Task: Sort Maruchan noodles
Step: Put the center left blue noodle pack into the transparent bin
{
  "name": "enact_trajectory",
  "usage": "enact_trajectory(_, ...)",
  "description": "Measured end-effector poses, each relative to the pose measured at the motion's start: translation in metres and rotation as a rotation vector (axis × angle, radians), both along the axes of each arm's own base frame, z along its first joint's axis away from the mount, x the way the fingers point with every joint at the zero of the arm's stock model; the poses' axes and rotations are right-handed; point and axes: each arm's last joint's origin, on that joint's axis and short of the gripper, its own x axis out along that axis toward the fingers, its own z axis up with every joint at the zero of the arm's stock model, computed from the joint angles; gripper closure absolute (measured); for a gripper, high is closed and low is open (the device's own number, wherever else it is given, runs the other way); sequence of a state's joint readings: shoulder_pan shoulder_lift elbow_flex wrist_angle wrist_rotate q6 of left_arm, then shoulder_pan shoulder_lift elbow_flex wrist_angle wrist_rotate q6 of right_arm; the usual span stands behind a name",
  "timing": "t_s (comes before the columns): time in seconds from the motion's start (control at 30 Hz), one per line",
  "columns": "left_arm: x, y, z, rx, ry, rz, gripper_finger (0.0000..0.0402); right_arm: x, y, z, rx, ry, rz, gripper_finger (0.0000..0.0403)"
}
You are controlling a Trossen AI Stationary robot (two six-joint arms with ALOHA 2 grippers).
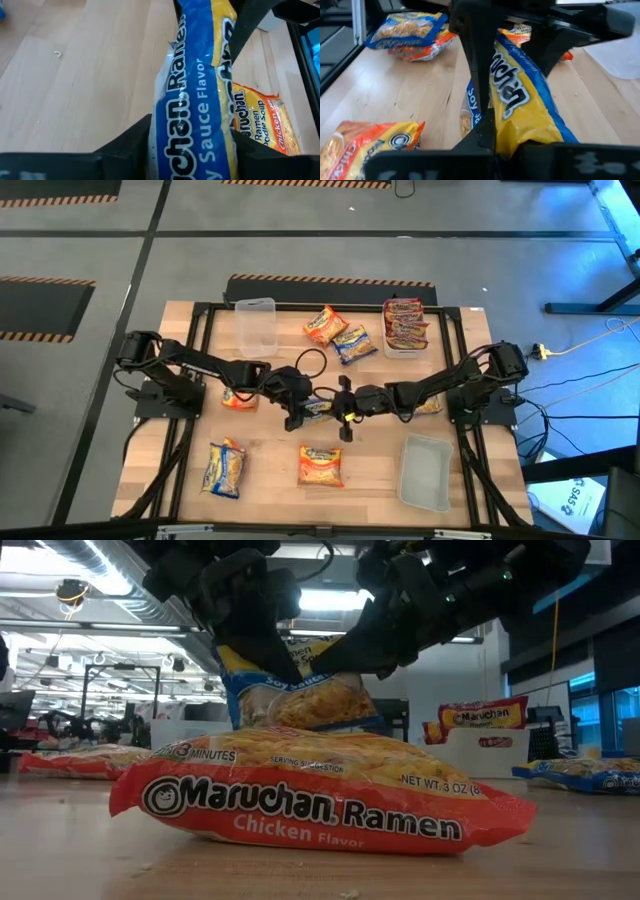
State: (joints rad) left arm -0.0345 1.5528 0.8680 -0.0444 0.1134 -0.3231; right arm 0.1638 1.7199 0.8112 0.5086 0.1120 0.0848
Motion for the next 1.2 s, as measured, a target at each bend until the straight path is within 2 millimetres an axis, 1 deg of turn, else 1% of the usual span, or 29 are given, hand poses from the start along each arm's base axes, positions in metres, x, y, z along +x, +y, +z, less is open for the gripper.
enact_trajectory(0.2,0.000,0.000,0.000,0.013,-0.001,-0.003,0.0285,0.000,0.000,0.001,0.067,-0.004,-0.029,0.0367)
enact_trajectory(0.27,0.000,0.000,0.000,0.017,-0.001,-0.007,0.0295,0.000,0.000,0.001,0.068,-0.004,-0.029,0.0349)
enact_trajectory(0.37,0.000,0.000,0.000,0.019,-0.001,-0.008,0.0303,0.000,0.000,0.001,0.071,0.000,-0.019,0.0309)
enact_trajectory(0.5,-0.002,0.000,0.003,0.032,-0.001,-0.020,0.0306,-0.010,0.000,0.010,0.076,0.077,0.029,0.0258)
enact_trajectory(0.6,-0.007,0.001,0.008,0.038,-0.002,-0.015,0.0306,-0.023,-0.001,0.020,0.063,0.157,0.030,0.0232)
enact_trajectory(0.7,-0.016,0.002,0.021,0.055,-0.018,-0.013,0.0307,-0.035,0.004,0.019,0.052,0.206,0.044,0.0217)
enact_trajectory(0.87,-0.042,0.008,0.044,0.182,0.013,0.017,0.0307,-0.040,0.015,0.008,0.009,0.153,0.002,0.0208)
enact_trajectory(1.0,-0.067,0.023,0.064,0.337,0.023,0.057,0.0307,-0.038,0.020,-0.002,0.001,0.106,-0.020,0.0208)
enact_trajectory(1.1,-0.084,0.039,0.077,0.468,0.030,0.120,0.0307,-0.036,0.021,-0.009,0.008,0.094,-0.018,0.0207)
enact_trajectory(1.2,-0.100,0.056,0.087,0.562,0.045,0.173,0.0307,-0.033,0.022,-0.018,0.027,0.104,-0.030,0.0207)
